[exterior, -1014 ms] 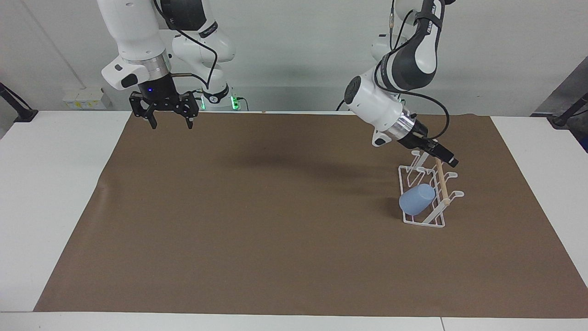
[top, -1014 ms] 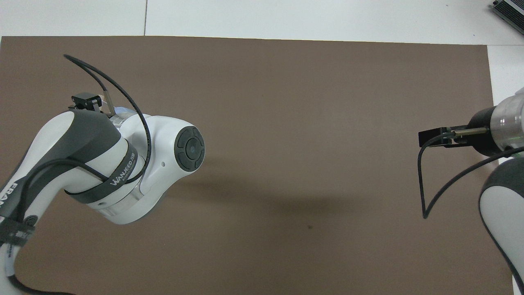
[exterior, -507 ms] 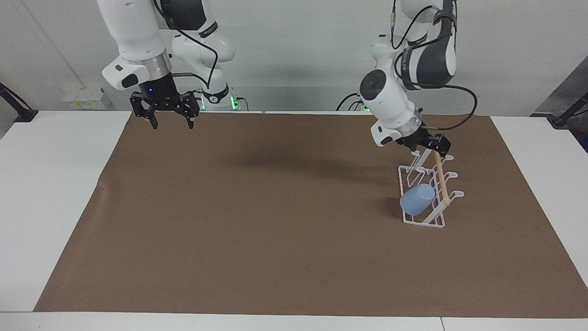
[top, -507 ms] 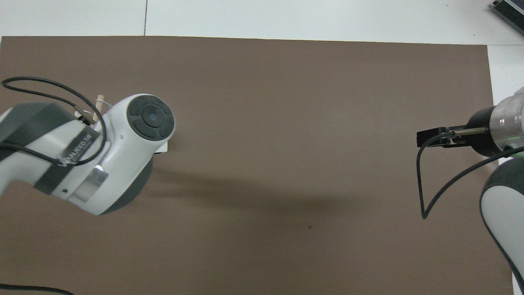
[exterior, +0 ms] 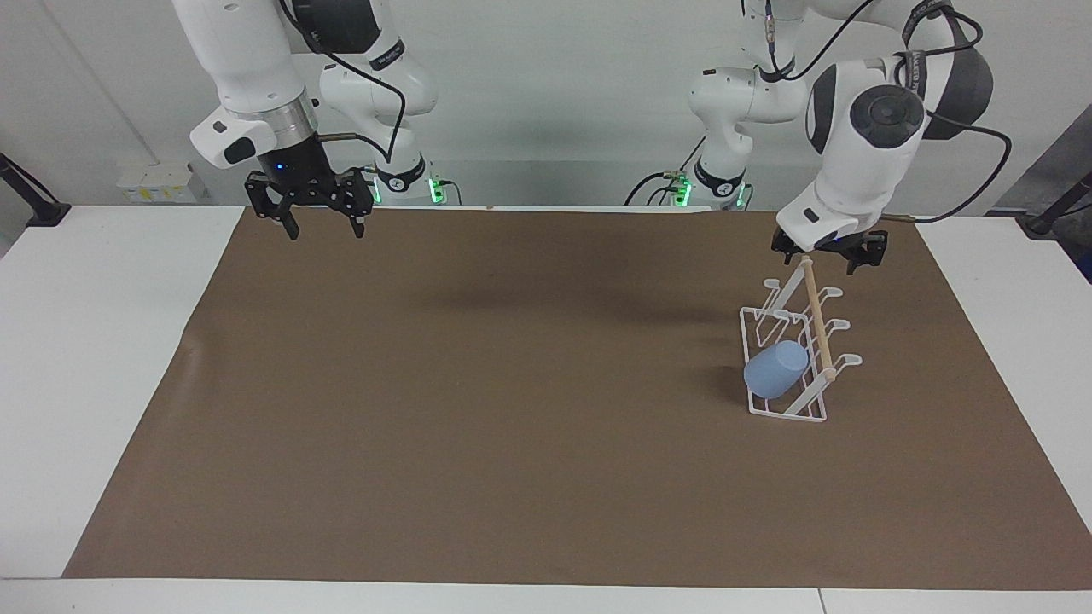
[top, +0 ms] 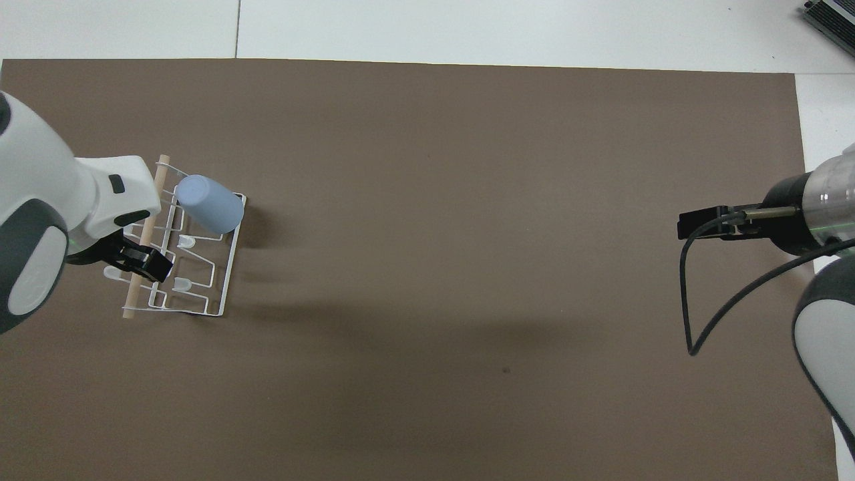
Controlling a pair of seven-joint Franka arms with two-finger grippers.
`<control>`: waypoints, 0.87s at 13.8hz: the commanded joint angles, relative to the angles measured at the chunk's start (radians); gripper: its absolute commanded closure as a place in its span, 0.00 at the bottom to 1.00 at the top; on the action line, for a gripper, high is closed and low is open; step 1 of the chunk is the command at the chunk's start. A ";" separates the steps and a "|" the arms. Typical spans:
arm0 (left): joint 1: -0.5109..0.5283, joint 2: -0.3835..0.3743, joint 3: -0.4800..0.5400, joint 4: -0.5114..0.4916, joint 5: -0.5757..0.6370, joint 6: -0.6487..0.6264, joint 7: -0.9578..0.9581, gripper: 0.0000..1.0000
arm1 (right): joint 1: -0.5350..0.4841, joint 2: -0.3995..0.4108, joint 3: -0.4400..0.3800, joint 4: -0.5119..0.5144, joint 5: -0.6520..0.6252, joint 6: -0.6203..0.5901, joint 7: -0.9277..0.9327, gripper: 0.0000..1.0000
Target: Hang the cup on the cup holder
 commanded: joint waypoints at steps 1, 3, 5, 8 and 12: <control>0.014 -0.082 -0.009 -0.008 -0.034 -0.021 0.004 0.00 | -0.021 -0.020 0.006 -0.025 0.020 0.017 0.011 0.00; 0.029 -0.101 -0.003 0.018 -0.037 -0.011 0.007 0.00 | -0.020 -0.021 0.006 -0.025 0.020 0.009 0.010 0.00; 0.032 -0.096 -0.003 0.106 -0.077 -0.036 0.005 0.00 | -0.020 -0.021 0.006 -0.025 0.020 0.003 0.010 0.00; 0.067 -0.047 -0.007 0.248 -0.161 -0.138 -0.001 0.00 | -0.020 -0.021 0.006 -0.025 0.020 0.003 0.010 0.00; 0.112 -0.021 -0.010 0.295 -0.213 -0.169 -0.002 0.00 | -0.020 -0.021 0.006 -0.025 0.020 0.003 0.010 0.00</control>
